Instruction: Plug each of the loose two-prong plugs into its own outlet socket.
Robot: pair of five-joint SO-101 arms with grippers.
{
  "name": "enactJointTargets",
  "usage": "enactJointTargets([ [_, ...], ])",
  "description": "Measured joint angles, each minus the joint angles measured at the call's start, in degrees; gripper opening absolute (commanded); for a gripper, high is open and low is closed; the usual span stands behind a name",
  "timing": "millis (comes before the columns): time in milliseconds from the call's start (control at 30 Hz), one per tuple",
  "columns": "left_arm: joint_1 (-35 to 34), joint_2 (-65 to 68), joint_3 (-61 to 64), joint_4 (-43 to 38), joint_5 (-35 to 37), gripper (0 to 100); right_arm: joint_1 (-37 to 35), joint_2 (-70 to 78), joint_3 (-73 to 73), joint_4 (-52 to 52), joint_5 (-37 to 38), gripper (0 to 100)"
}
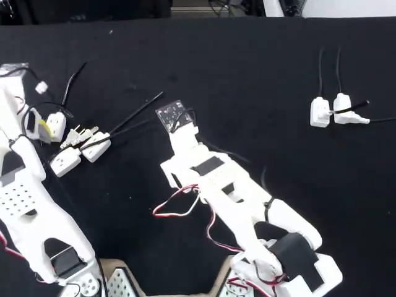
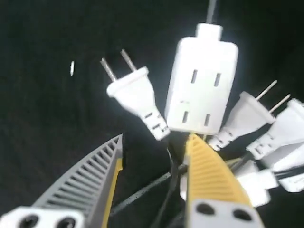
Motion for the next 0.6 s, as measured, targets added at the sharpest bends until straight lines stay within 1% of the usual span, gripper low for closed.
enactJointTargets([
  [33, 0.0, 0.35, -0.88, 1.23, 1.67, 3, 0.0, 0.0, 0.18, 0.0, 0.0, 18.8],
  [67, 0.0, 0.62, -1.58, 2.37, 2.81, 5, 0.0, 0.0, 0.18, 0.0, 0.0, 18.8],
  [133, 0.0, 0.88, -2.29, 3.96, 4.75, 3, 0.0, 0.0, 0.18, 0.0, 0.0, 18.8],
  [233, -0.62, 0.88, -2.55, 5.54, 5.8, 3, 0.0, 0.0, 0.18, 0.0, 0.0, 18.8],
  [433, -3.96, 0.53, -2.73, 8.18, 6.07, 3, 0.0, 0.0, 0.18, 0.0, 0.0, 18.8],
  [500, -5.45, -1.05, -3.78, 11.43, 5.89, 3, 0.0, 0.0, 0.18, 0.0, 0.0, 18.8],
  [600, -7.03, -5.63, -4.92, 16.09, 3.08, 3, 0.0, 0.0, 0.18, 0.0, 0.0, 18.8],
])
